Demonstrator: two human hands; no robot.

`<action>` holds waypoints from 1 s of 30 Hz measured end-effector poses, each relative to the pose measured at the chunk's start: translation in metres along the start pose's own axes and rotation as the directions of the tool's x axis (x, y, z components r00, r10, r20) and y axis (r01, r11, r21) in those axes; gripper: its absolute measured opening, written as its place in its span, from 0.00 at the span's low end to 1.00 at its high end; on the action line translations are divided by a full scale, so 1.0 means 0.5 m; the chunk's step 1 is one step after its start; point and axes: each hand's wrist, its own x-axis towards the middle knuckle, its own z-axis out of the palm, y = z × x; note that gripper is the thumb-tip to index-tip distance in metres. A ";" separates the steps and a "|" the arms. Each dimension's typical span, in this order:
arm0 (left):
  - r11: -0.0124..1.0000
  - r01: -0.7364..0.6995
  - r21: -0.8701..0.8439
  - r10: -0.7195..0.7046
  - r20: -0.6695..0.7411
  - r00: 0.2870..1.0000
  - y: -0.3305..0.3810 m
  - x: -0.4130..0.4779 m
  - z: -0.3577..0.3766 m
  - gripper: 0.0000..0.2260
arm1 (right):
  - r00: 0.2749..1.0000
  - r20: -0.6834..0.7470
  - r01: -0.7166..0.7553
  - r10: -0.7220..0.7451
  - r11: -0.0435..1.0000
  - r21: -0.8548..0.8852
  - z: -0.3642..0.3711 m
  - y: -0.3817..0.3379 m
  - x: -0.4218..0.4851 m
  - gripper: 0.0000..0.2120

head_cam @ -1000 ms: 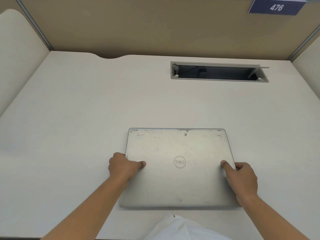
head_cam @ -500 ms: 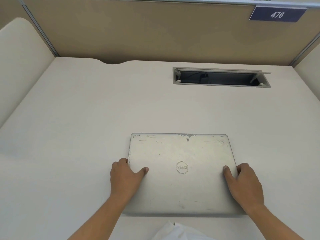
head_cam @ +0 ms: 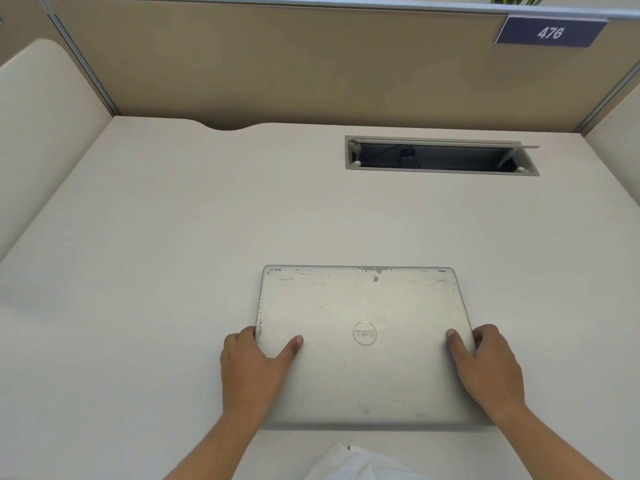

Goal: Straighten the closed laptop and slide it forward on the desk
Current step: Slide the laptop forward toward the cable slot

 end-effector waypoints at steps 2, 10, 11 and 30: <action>1.000 -0.014 0.005 0.015 -0.020 1.000 -0.001 -0.006 0.003 0.39 | 1.000 0.007 -0.005 0.005 1.000 0.002 -0.001 -0.001 0.001 0.18; 0.997 0.015 0.071 -0.010 -0.073 0.997 -0.003 -0.018 0.016 0.40 | 0.999 0.011 0.048 -0.047 0.995 -0.083 -0.001 -0.003 -0.005 0.24; 0.997 0.024 0.067 -0.019 -0.069 0.997 -0.001 -0.015 0.016 0.40 | 0.999 0.014 0.042 -0.041 0.995 -0.085 -0.002 -0.007 -0.003 0.26; 0.979 0.193 0.070 -0.199 0.095 0.975 0.008 0.052 -0.006 0.39 | 0.984 0.061 -0.169 0.165 0.983 0.074 -0.005 -0.020 0.016 0.32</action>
